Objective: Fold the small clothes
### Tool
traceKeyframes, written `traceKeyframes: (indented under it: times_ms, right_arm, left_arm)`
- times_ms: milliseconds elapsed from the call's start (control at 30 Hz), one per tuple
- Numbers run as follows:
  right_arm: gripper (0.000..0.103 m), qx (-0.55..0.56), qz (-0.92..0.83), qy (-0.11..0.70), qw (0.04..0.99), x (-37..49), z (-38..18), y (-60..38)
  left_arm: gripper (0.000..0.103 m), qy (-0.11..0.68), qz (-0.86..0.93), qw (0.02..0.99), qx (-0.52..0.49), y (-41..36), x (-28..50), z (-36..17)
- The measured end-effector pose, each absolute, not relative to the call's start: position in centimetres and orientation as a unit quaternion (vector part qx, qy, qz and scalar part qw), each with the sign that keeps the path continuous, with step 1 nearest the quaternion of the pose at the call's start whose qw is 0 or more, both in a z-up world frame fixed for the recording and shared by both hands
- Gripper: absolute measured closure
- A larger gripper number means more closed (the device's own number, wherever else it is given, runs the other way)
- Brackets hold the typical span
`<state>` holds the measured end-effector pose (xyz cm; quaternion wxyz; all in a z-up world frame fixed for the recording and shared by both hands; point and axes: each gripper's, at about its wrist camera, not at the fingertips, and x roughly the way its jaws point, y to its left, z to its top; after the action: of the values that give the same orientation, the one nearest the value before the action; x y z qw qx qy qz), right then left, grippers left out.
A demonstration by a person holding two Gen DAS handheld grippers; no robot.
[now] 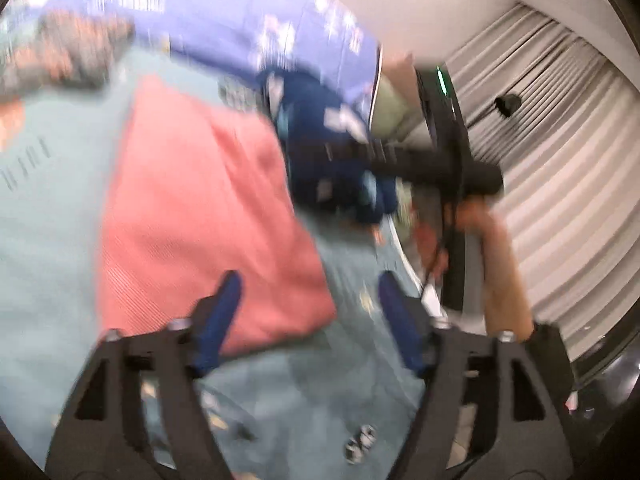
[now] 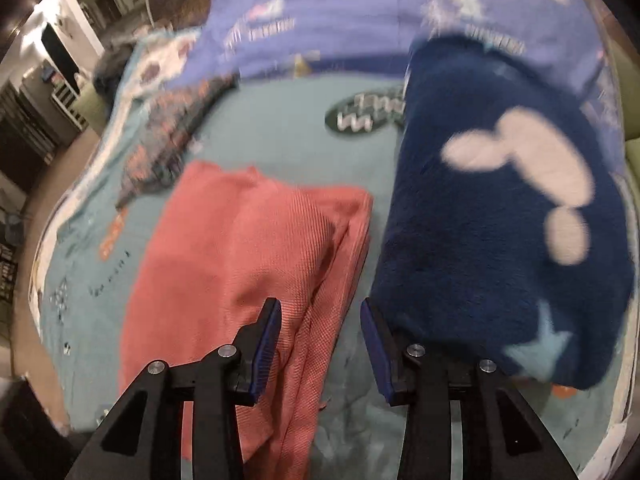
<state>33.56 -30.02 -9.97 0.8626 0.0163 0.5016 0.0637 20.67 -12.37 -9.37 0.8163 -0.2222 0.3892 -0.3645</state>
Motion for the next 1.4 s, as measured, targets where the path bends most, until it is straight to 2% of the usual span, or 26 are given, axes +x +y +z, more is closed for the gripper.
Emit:
traceKeyframes:
  times_ms: [67,167,333,467,667,767,933,1000,1067,1133,1233,1400]
  right_arm:
    - [0.052,0.017,0.098,0.472,0.876,31.9,-9.6,-28.7]
    - [0.053,0.019,0.157,0.469,0.869,30.7,-11.2,-26.1]
    - [0.055,-0.064,0.145,0.459,0.874,30.1,-15.3,-23.8]
    - [0.056,-0.09,0.11,0.46,0.876,29.7,-15.6,-25.9]
    - [0.056,-0.064,0.119,0.402,0.906,26.9,-12.7,-27.3]
    - [0.056,-0.058,0.159,0.406,0.898,26.7,-13.8,-25.6]
    - [0.055,-0.12,0.144,0.423,0.887,26.1,-16.8,-24.9]
    - [0.049,-0.075,0.139,0.438,0.885,25.8,-16.1,-26.5]
    - [0.033,-0.033,0.137,0.443,0.885,25.5,-15.7,-28.0]
    - [0.021,0.002,0.133,0.432,0.892,24.7,-14.8,-29.9]
    - [0.02,0.049,0.136,0.424,0.894,23.4,-14.1,-32.2]
    - [0.019,0.132,0.154,0.422,0.884,21.4,-14.2,-34.4]
  left_arm:
    - [0.027,0.384,-0.354,0.825,-0.217,-11.3,21.8,-9.0]
    - [0.027,0.407,-0.355,0.812,-0.219,-10.5,24.1,-10.5]
    - [0.027,0.481,-0.374,0.754,-0.246,-11.7,26.0,-16.0]
    - [0.027,0.476,-0.381,0.752,-0.25,-11.3,26.0,-14.9]
    - [0.027,0.459,-0.368,0.765,-0.263,-9.3,26.9,-13.7]
    - [0.027,0.474,-0.362,0.755,-0.273,-8.7,27.2,-14.8]
    - [0.027,0.491,-0.358,0.748,-0.268,-7.7,26.4,-15.5]
    - [0.027,0.494,-0.354,0.749,-0.264,-7.1,26.2,-15.2]
    - [0.026,0.502,-0.341,0.753,-0.254,-6.7,26.4,-15.0]
    - [0.025,0.523,-0.342,0.731,-0.272,-6.2,26.7,-15.9]
    - [0.025,0.558,-0.367,0.671,-0.322,-5.9,27.1,-18.1]
    - [0.021,0.568,-0.396,0.624,-0.361,-5.9,27.0,-18.6]
